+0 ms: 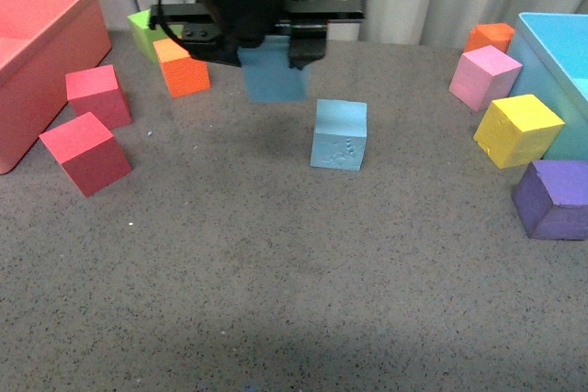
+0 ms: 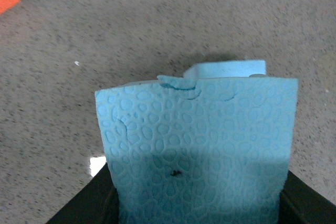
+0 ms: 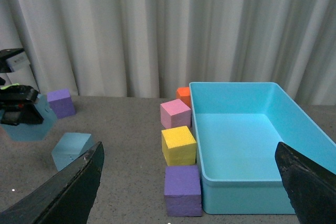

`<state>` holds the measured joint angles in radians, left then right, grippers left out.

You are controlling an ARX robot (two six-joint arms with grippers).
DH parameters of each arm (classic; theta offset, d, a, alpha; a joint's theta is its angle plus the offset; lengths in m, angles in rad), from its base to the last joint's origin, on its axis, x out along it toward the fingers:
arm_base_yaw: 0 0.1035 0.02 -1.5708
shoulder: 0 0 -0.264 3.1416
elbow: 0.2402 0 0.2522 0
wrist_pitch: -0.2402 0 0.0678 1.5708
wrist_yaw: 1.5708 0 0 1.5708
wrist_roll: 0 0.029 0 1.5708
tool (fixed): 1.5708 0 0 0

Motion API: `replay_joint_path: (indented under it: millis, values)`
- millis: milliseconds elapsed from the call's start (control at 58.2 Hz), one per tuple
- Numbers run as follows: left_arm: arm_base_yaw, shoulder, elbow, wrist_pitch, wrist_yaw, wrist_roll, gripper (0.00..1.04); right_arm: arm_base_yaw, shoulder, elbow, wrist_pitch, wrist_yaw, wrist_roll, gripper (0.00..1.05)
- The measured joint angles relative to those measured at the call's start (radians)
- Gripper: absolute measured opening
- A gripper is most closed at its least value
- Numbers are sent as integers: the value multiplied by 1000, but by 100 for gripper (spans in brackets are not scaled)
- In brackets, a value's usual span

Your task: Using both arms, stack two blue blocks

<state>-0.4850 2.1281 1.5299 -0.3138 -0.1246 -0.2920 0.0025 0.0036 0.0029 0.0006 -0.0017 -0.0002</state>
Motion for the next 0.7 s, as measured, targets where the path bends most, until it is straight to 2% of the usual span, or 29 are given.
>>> replay_joint_path:
  millis: [223,704]
  values:
    - [-99,95,143,-83,-74,-29,47,0,0,0,0,0,0,95]
    - [-113,205,254,-126,-122,-44,46,0,0,0,0,0,0,95]
